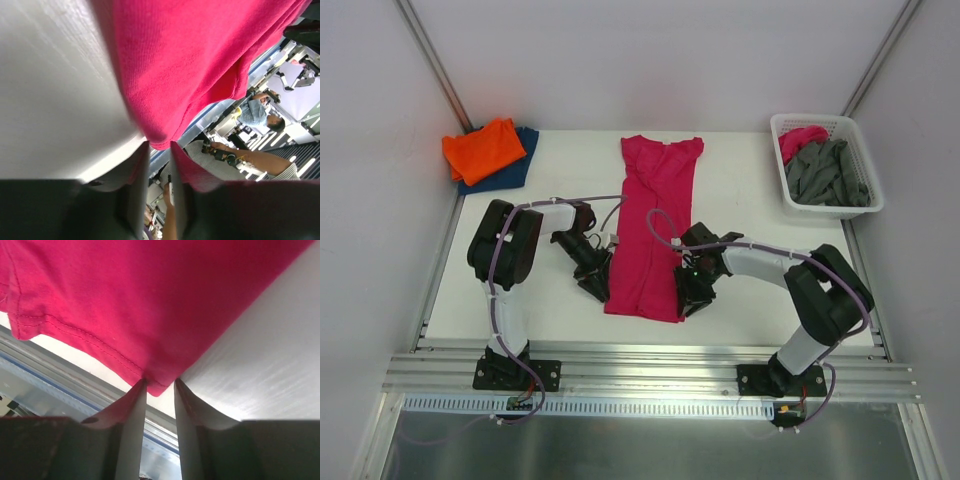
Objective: Fold and stack the t-shirts
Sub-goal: Fold the tshirt
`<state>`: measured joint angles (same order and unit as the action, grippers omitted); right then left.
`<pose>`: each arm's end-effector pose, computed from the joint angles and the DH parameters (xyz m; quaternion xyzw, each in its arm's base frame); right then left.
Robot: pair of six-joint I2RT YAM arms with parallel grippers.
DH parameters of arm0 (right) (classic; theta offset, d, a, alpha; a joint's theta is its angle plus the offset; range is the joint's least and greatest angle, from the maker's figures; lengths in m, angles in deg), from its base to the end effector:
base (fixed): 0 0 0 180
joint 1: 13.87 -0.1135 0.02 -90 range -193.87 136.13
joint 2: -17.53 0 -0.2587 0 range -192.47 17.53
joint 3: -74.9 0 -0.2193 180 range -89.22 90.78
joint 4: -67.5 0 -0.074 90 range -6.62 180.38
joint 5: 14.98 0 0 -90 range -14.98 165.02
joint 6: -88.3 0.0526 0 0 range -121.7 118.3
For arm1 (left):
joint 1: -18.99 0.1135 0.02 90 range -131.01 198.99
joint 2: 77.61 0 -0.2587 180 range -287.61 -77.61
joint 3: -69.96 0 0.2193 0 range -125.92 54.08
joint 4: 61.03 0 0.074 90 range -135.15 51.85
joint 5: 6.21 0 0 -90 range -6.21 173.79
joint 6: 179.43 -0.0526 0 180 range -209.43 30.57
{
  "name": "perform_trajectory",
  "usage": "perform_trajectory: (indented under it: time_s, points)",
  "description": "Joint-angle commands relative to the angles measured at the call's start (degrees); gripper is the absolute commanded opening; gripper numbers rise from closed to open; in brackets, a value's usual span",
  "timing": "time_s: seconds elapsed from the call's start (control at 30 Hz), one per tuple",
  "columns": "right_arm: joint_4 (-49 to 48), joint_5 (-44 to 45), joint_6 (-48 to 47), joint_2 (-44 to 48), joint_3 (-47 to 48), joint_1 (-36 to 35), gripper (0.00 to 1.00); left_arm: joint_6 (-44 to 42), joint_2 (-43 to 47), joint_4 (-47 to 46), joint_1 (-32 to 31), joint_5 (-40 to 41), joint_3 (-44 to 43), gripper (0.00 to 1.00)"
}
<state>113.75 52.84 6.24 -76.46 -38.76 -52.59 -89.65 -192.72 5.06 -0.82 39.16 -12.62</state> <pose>0.1953 0.1821 0.1519 -0.2838 0.9297 0.2293 0.0508 0.2678 -0.1357 0.1197 -0.1323 -0.9134 0.3613 0.1329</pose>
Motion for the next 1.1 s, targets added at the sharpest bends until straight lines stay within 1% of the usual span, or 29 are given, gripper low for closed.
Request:
perform_trajectory:
  time_s: [0.0,0.03,0.07,0.13,0.17,0.2,0.27,0.3,0.33,0.37,0.4,0.47,0.53,0.6,0.63,0.67,0.77,0.8,0.87,0.9,1.0,1.03,1.07]
  points:
    - [-2.2,-2.6,-0.4,-0.3,2.0,-1.0,0.3,0.1,-0.5,0.9,-0.1,-2.4,-0.3,0.21]
    - [-2.2,-2.6,-0.4,-0.1,2.1,-1.1,0.25,0.1,-0.5,0.9,-0.1,-2.6,-0.2,0.17]
    - [-2.2,-2.6,-0.6,0.0,2.2,-1.2,0.22,0.1,-0.6,1.0,-0.1,-2.9,-0.2,0.14]
    - [-2.4,-3.0,-0.8,0.5,1.8,-1.3,0.17,0.1,-0.6,0.9,-0.2,-2.8,-0.2,0.12]
    - [-2.5,-3.0,-1.0,0.7,1.8,-1.4,0.13,0.1,-0.6,0.9,-0.2,-2.8,-0.2,0.11]
    - [-2.4,-2.8,-1.1,0.8,1.7,-1.5,0.11,0.1,-0.4,1.0,-0.3,-2.8,-0.1,0.1]
    - [-2.3,-2.5,-1.3,1.4,1.4,-1.4,0.11,0.1,-0.1,0.9,-0.3,-2.4,0.2,0.12]
    - [-2.3,-2.3,-1.3,1.5,1.3,-1.5,0.12,0.1,0.0,1.0,-0.4,-2.0,0.3,0.15]
    - [-2.4,-1.9,-1.4,1.6,1.1,-1.6,0.12,0.1,0.0,0.9,-0.4,-0.5,0.4,0.31]
    - [-2.2,-1.6,-1.2,1.8,1.0,-1.6,0.15,0.1,0.0,1.0,-0.4,0.1,0.7,0.39]
    - [-2.1,-1.2,-1.3,1.9,1.0,-1.5,0.16,0.1,0.1,0.9,-0.4,0.5,0.9,0.45]
    - [-2.0,-0.9,-1.4,2.1,1.0,-1.5,0.16,0.1,-0.1,1.0,-0.5,0.5,1.2,0.5]
    - [-2.0,-0.9,-1.4,2.2,1.0,-1.5,0.17,0.1,-0.6,0.9,-0.6,0.2,1.1,0.51]
    - [-2.0,-0.7,-1.4,2.2,1.3,-1.6,0.17,0.1,-1.4,0.9,-0.8,-0.5,0.9,0.47]
    - [-2.1,-0.6,-1.5,2.2,1.4,-1.5,0.17,0.1,-1.7,0.9,-1.0,-1.7,0.6,0.42]
    - [-2.0,-0.5,-1.7,2.2,1.6,-1.6,0.17,0.1,-2.1,1.0,-1.2,-2.4,0.4,0.33]
    - [-1.8,0.0,-1.9,2.0,2.3,-1.5,0.16,0.1,-3.0,1.5,-2.2,-4.3,0.3,0.27]
    - [-1.8,0.0,-2.0,1.8,2.6,-1.5,0.16,0.1,-3.3,1.6,-2.4,-4.6,0.3,0.23]
    - [-1.9,-0.1,-2.1,1.7,2.8,-1.4,0.15,0.1,-3.6,1.7,-2.6,-4.9,0.1,0.21]
    - [-2.1,-0.5,-2.2,1.6,2.8,-1.4,0.13,0.1,-3.7,2.0,-2.6,-5.6,-0.1,0.16]
    - [-2.4,-1.4,-2.4,1.7,2.5,-1.4,0.12,0.1,-3.6,2.3,-2.6,-5.9,-0.5,0.08]
    - [-2.7,-1.6,-2.6,1.7,2.4,-1.4,0.07,0.1,-3.5,2.3,-2.6,-5.8,-0.5,0.03]
    - [-2.8,-1.6,-2.7,1.7,2.4,-1.4,0.03,0.0,-2.9,2.5,-2.6,-5.9,-0.5,0.02]
